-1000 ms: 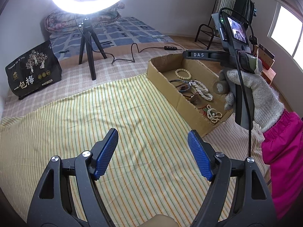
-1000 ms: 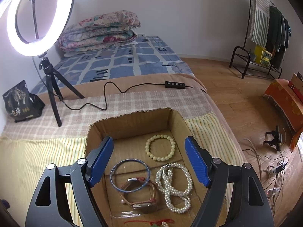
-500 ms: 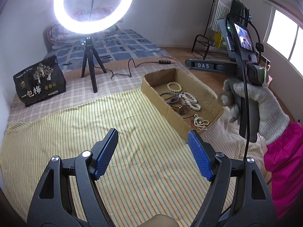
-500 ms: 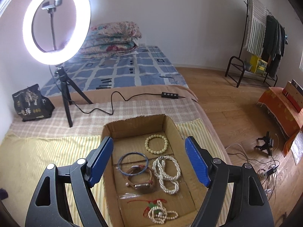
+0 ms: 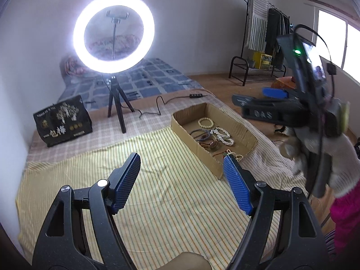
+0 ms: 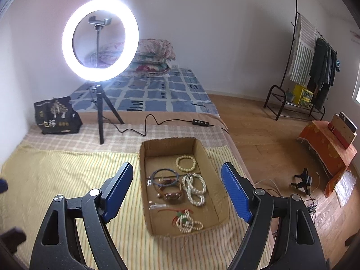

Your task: Organize jewelry

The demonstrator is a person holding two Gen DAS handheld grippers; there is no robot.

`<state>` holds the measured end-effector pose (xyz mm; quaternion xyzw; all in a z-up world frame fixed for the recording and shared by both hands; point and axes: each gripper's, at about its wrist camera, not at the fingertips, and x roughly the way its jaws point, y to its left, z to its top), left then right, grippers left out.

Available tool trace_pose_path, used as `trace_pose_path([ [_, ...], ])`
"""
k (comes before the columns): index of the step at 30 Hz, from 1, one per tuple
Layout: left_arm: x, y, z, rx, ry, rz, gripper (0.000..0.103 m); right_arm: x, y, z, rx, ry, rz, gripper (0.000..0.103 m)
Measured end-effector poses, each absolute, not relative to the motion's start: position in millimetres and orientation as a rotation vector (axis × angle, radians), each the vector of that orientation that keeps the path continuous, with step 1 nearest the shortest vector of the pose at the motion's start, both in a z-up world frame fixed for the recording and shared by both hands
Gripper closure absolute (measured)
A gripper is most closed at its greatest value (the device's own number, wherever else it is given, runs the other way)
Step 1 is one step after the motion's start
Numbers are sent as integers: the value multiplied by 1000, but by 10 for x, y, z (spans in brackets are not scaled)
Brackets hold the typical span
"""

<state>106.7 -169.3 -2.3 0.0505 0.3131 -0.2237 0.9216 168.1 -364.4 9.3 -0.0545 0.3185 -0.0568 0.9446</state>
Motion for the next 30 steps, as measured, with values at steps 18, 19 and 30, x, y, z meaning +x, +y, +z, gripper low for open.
trace_pose_path([
  [18,828,-1590,258,121,468,-381,0,685,-3424,337,-85,483,-152,19],
  [19,825,-1596,255,124,468,-382,0,662,-3419,316,-86,477,-158,19],
  [30,753,-1740,162,202,469,-387,0,551,-3383,232,-96,446,-175,19],
])
